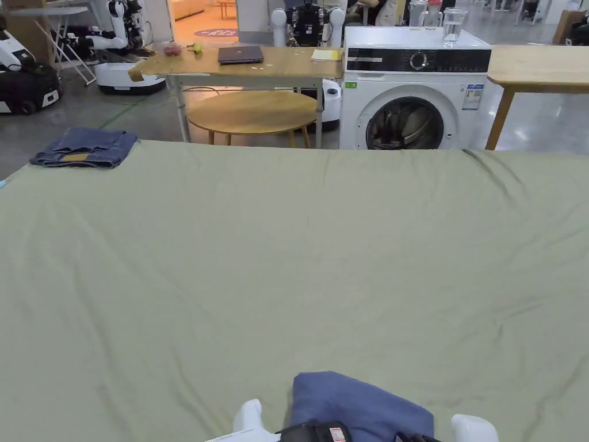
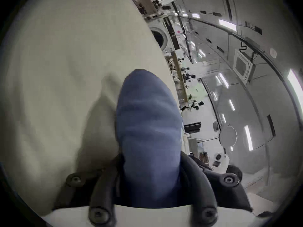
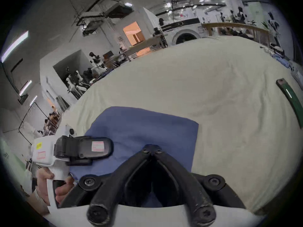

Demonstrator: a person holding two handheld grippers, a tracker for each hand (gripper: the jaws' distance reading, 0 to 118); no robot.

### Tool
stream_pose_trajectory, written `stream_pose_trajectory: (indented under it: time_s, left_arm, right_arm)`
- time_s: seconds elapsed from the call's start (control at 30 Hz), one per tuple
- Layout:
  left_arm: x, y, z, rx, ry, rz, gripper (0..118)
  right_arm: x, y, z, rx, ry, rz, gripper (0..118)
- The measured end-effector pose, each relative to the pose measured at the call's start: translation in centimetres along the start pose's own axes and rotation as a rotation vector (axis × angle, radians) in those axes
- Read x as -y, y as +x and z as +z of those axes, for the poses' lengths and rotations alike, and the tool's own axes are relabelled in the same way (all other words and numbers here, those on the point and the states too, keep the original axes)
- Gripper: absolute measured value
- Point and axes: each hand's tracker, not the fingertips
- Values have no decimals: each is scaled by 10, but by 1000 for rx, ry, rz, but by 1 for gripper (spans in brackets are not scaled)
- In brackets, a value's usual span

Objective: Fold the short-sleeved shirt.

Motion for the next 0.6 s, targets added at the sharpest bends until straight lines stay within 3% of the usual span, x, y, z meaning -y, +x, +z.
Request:
stream_pose_trajectory:
  time_s: [0.2, 0.33, 0.47, 0.6]
  left_arm:
    - [-64, -13, 81, -122, 70, -128, 24]
    - [-129, -24, 176, -288, 151, -176, 24]
    - [-199, -73, 275, -353, 222, -117, 24]
    - [-262, -99, 368, -551, 333, -178, 24]
  right_arm:
    - [-17, -32, -1, -11, 41, 47, 0]
    - [-22, -57, -14, -32, 45, 86, 0]
    - [-21, -77, -31, -35, 29, 112, 0]
    - [-21, -91, -46, -18, 4, 144, 0]
